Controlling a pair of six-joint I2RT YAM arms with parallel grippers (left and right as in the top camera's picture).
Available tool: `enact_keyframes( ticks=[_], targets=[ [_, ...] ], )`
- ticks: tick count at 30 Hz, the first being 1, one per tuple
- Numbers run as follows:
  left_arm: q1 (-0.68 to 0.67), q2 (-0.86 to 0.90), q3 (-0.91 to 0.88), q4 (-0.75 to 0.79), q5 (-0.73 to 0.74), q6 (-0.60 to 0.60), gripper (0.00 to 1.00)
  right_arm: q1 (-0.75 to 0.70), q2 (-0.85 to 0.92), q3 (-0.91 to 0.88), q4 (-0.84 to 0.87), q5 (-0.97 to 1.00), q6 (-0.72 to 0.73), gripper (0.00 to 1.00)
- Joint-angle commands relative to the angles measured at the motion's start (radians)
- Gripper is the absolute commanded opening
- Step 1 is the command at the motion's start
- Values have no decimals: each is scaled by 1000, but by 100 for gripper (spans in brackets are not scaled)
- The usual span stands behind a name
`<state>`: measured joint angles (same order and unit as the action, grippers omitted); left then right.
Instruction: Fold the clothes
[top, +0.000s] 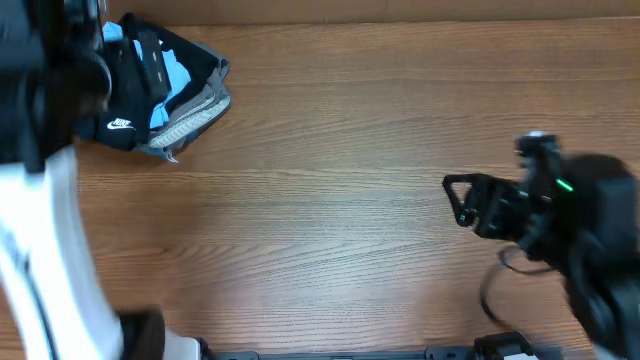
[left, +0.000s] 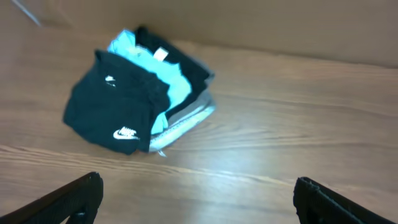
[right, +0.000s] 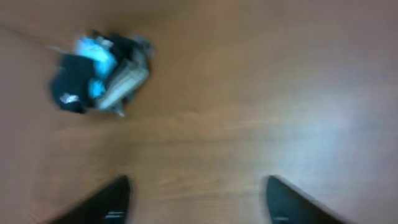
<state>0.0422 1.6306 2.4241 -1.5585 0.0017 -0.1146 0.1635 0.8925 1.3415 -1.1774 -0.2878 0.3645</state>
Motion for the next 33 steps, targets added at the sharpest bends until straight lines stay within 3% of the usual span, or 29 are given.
enact_keyframes(
  ticks=[1, 8, 26, 33],
  targets=[
    [-88, -122, 15, -59, -118, -60, 100, -2, -76, 114, -12, 7, -93, 100],
    [-199, -253, -39, -131, -119, -103, 100, -2, -126, 158, -19, 6, -93, 100],
    [-200, -278, -66, -130, -113, -103, 100, -2, -125, 157, -85, 11, -96, 100],
    [-200, -275, -66, -130, -113, -103, 100, 1, -128, 81, 66, 262, -240, 100]
  ],
)
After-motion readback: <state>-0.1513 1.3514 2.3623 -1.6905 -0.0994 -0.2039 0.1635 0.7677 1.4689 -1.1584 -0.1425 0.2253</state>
